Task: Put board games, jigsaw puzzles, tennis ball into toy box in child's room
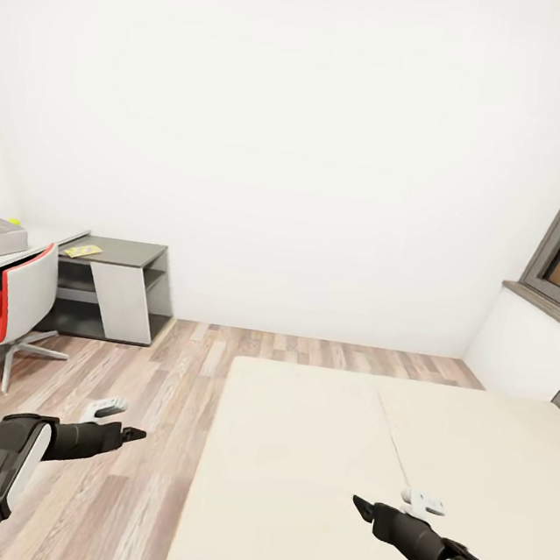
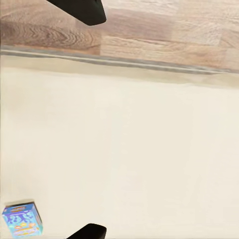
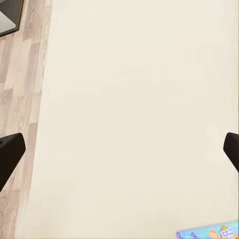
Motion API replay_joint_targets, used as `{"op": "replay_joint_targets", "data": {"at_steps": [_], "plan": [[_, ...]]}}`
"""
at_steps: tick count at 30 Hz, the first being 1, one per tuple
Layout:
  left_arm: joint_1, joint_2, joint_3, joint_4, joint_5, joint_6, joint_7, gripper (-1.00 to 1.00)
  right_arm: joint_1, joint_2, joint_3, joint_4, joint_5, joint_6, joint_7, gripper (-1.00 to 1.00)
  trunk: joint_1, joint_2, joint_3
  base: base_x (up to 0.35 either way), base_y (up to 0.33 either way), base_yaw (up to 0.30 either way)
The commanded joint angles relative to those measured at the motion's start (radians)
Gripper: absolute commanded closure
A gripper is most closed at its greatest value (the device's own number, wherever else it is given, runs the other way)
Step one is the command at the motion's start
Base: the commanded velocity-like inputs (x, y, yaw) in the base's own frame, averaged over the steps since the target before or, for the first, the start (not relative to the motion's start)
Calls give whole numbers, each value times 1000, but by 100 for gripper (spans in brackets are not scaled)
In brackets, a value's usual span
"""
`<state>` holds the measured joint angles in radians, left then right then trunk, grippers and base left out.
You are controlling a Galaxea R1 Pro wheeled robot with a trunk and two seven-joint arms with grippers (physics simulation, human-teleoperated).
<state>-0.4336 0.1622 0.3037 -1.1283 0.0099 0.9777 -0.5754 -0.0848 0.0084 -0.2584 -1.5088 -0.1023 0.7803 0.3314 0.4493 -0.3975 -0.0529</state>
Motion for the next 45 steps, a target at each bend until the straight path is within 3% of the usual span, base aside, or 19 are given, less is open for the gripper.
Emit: {"op": "replay_joint_targets", "data": {"at_steps": [1,13,45], "plan": [[-1,0,2,-1,1,7,-3,-100,-1,1,-2,-1,-8,7,0,-100,1,-3,-2,0,-215,0],[-1,0,2,-1,1,7,-3,-100,-1,1,-2,-1,-8,7,0,-100,1,-3,-2,0,-184,0],[-2,-1,2,-1,1,7,-3,-100,-1,-1,-4,-1,-10,7,0,-100,1,-3,-2,0,-22,0]]}}
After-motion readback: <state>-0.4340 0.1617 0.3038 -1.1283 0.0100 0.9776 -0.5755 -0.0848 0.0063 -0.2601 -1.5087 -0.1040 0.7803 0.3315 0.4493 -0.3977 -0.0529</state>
